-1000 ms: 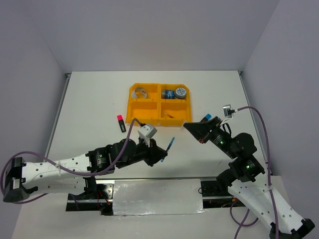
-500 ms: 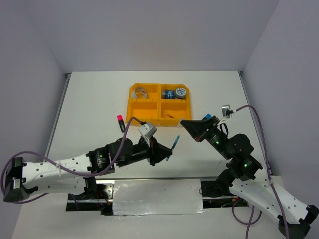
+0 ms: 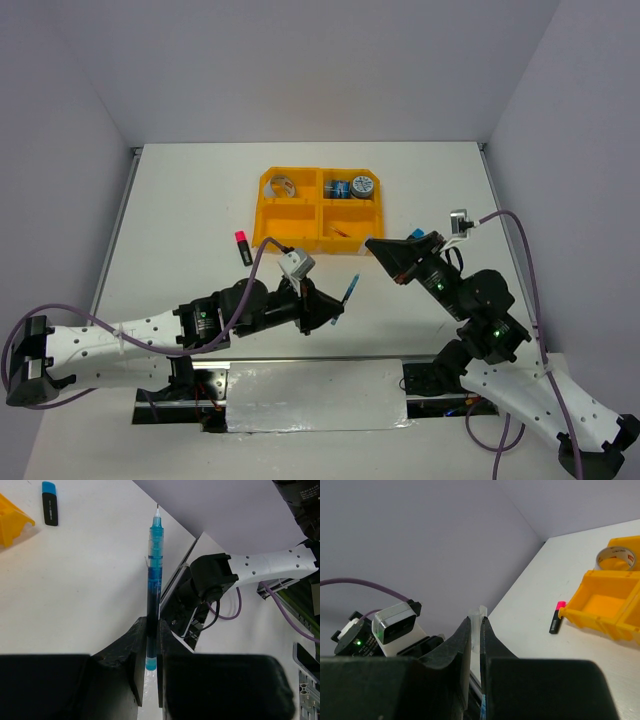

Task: Sort the stationery into containers
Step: Close the pen cap on the pen.

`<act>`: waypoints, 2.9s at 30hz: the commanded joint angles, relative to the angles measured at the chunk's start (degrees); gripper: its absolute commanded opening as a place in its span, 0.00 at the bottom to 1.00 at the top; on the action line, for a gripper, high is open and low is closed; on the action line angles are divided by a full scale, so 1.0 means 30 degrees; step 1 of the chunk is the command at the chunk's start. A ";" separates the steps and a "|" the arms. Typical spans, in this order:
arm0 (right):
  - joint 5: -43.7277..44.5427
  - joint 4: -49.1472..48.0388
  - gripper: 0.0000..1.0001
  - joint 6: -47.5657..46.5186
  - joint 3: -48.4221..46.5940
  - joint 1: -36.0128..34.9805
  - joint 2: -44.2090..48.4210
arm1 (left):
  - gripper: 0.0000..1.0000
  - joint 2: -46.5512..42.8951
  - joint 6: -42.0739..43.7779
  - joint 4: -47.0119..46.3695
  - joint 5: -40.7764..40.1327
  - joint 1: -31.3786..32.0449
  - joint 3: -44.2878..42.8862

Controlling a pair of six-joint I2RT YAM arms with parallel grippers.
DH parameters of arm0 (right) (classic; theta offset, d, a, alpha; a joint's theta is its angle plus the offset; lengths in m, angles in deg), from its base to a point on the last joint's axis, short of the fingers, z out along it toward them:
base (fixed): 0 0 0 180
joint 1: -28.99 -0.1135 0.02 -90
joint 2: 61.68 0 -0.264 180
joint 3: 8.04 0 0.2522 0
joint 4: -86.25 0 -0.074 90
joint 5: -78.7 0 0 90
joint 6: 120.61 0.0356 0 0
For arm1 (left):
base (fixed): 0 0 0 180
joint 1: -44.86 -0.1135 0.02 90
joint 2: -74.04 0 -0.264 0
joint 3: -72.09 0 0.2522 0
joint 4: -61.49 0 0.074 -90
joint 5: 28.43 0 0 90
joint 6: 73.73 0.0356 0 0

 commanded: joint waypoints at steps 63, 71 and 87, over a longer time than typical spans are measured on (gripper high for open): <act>-0.0905 -0.3239 0.00 0.0379 0.1953 -0.2216 -0.0605 | 0.00 -0.1078 0.1442 -0.2226 -0.2010 0.0086 -0.0747; -0.0991 -0.2978 0.00 0.0233 0.1808 -0.2393 -0.1044 | 0.00 -0.1166 0.1997 -0.2668 -0.2361 0.0086 -0.0923; -0.2280 0.0596 0.02 -0.0206 -0.0476 -0.2393 -0.2596 | 0.00 -0.2133 0.5016 -0.3341 -0.2801 0.0086 -0.0045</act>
